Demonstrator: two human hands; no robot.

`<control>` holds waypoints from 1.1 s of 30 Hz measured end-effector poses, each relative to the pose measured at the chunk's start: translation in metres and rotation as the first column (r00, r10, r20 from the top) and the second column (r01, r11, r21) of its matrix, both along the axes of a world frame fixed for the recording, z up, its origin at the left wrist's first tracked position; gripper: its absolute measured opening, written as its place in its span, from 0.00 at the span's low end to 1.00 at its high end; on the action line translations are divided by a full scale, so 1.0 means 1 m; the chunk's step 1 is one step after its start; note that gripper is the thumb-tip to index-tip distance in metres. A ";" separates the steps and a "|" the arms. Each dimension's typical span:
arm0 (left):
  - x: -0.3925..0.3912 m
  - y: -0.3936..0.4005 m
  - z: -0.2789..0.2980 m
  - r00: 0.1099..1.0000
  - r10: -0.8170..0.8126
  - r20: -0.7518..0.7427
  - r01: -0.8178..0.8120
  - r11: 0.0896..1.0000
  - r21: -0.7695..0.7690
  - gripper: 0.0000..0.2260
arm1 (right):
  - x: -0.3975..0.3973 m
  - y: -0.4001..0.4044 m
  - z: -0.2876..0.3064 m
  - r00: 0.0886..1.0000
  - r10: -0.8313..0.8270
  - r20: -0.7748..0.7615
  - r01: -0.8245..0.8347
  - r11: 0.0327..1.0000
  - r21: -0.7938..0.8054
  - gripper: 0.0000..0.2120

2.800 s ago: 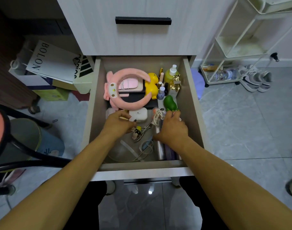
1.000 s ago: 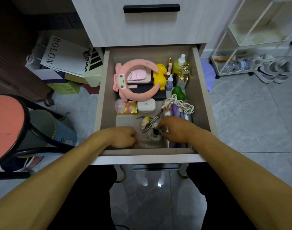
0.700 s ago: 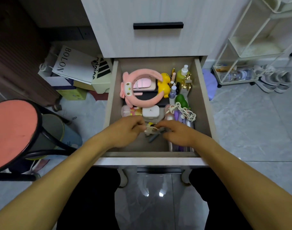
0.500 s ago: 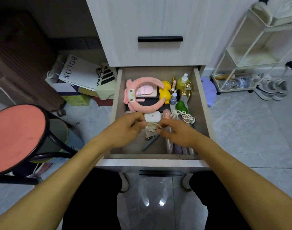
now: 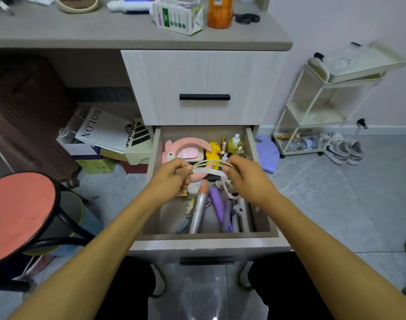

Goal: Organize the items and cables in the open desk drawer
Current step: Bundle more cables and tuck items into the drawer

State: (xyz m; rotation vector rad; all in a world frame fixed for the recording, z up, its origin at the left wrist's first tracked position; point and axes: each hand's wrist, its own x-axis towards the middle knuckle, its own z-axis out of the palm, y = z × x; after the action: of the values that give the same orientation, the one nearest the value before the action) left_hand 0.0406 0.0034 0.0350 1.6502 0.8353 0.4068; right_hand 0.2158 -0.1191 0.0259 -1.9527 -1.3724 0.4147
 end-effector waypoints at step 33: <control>0.031 0.000 -0.123 0.813 -0.163 -0.559 0.263 0.959 0.103 0.18 | 0.019 0.001 -0.107 0.899 0.371 0.234 -0.059 0.631 -0.774 0.28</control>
State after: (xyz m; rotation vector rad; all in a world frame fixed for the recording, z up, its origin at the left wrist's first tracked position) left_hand 0.0711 0.0032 -0.0885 2.0443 1.0347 -0.1758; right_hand 0.2348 -0.1178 -0.0812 -2.6468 -1.9108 0.8856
